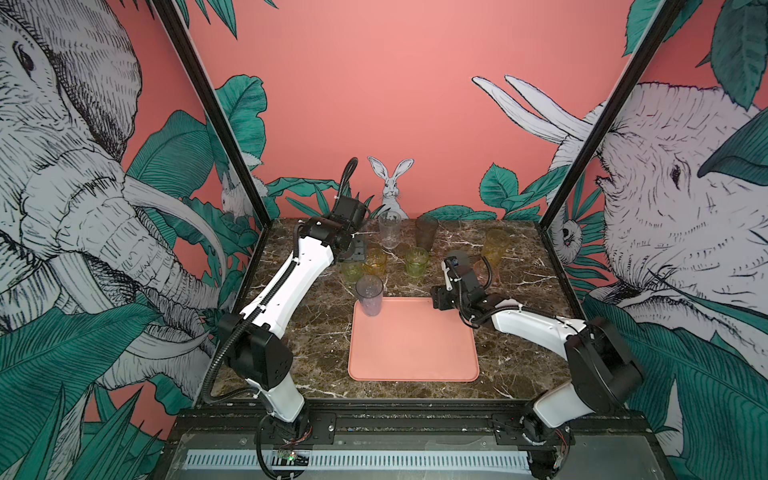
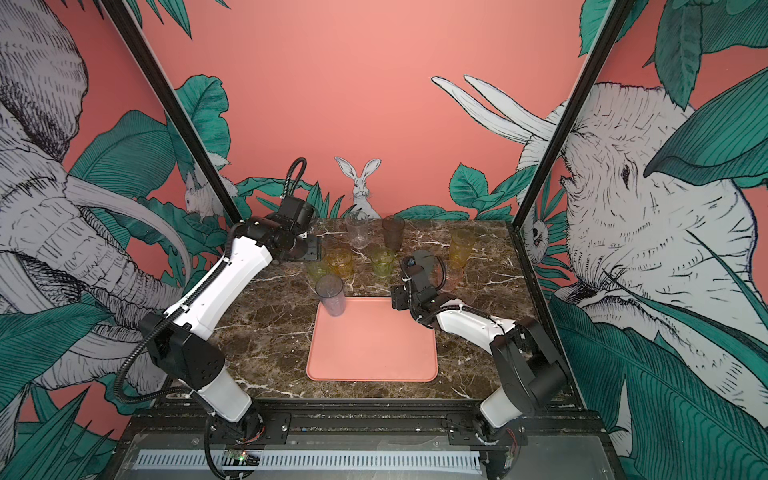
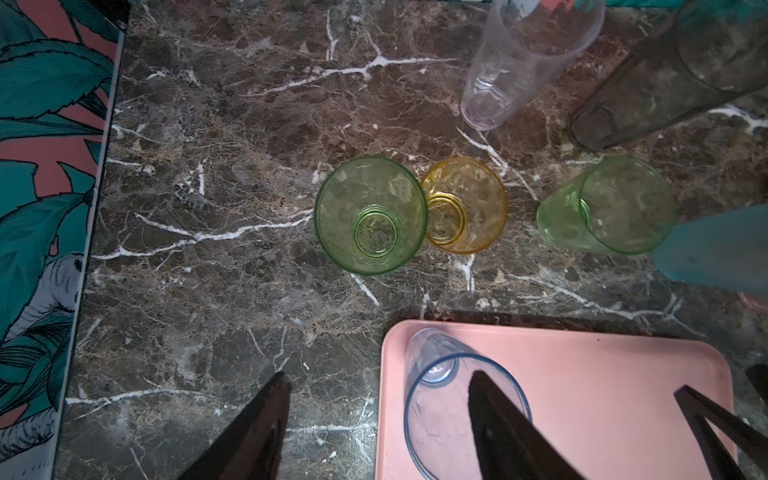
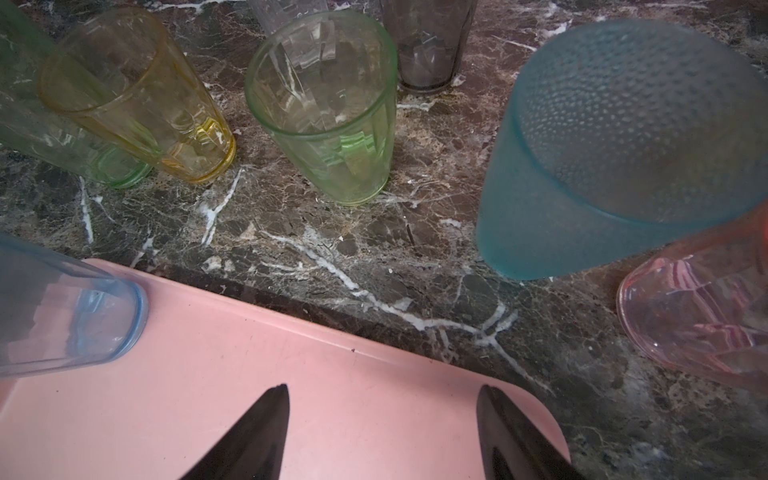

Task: Place the glasses into the tray
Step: 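Raise the left gripper and move it over the green cup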

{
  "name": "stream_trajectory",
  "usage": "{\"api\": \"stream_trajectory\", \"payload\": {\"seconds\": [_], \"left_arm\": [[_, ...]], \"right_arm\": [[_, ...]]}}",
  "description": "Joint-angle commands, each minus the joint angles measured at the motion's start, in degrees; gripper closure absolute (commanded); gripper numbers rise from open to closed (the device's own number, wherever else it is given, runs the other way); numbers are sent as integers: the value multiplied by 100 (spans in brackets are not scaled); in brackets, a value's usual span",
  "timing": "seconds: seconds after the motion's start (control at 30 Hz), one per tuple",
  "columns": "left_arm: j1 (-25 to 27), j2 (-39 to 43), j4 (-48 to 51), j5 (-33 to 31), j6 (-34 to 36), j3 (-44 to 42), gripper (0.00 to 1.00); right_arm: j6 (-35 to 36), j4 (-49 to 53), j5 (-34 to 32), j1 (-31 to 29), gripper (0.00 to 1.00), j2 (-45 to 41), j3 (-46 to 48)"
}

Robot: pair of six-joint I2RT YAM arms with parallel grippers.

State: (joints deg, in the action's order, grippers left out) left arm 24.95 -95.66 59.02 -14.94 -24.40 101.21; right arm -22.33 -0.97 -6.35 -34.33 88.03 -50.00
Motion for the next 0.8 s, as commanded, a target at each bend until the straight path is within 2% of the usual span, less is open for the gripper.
{"api": "stream_trajectory", "payload": {"seconds": [0.0,0.2,0.77], "left_arm": [[-210,127,-193,-43,-155,-68,29],[-362,74,-546,-139,-248,-274,27],[-593,-542,-882,371,-485,-374,28]], "right_arm": [[-41,-15,9,18,27,4,-159],[-35,1,-6,22,27,11,-168],[-35,34,1,18,26,57,-203]]}}
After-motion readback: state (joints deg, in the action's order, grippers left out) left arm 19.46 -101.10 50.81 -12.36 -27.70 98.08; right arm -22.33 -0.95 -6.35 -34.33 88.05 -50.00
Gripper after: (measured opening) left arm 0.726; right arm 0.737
